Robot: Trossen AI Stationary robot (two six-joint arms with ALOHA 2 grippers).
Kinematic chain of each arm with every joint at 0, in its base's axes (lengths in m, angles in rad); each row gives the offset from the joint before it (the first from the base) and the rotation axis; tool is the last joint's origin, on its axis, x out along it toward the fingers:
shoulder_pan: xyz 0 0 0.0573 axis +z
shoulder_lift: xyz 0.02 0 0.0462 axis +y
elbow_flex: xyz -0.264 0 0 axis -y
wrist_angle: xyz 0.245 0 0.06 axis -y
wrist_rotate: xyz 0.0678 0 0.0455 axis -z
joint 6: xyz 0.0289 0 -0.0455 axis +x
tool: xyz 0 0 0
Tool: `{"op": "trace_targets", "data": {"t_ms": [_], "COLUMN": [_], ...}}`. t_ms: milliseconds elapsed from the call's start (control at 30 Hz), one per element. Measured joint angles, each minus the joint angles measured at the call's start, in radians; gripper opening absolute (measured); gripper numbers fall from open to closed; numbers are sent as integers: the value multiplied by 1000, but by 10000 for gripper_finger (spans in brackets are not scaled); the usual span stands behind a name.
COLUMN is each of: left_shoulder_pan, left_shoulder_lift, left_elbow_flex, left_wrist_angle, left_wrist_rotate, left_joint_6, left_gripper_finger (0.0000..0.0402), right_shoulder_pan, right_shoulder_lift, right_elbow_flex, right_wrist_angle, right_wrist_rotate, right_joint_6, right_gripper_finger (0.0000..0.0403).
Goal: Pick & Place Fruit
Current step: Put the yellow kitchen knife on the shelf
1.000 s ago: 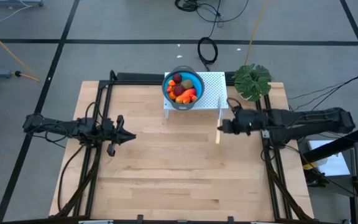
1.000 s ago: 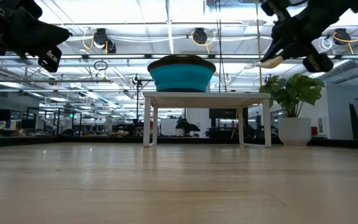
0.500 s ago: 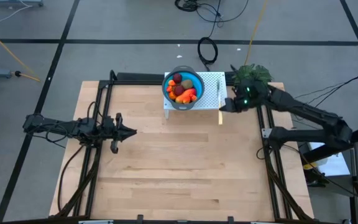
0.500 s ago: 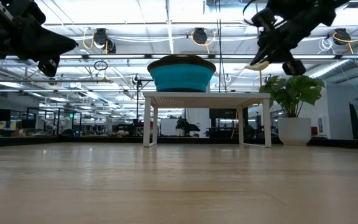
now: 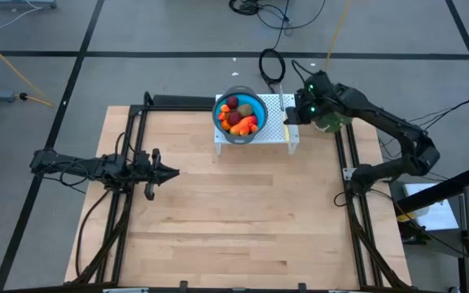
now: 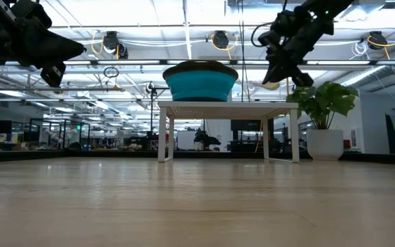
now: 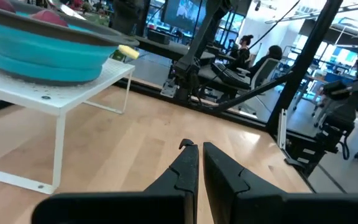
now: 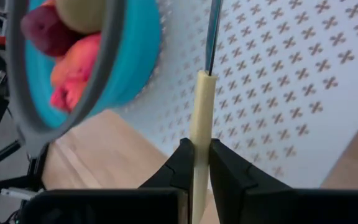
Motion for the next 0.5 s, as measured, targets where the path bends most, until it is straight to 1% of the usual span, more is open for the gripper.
{"op": "trace_targets", "data": {"t_ms": [133, 500], "left_shoulder_pan": [-1, 0], "left_shoulder_lift": [0, 0], "left_elbow_flex": [0, 0], "left_wrist_angle": [1, 1], "left_wrist_rotate": [0, 0], "left_joint_6": [0, 1], "left_gripper_finger": [21, 21], "right_shoulder_pan": [-14, -10], "right_shoulder_lift": [40, 109], "right_elbow_flex": [0, 0], "right_wrist_angle": [16, 89], "right_wrist_rotate": [0, -4], "right_joint_6": [15, 56], "right_gripper_finger": [22, 22]}}
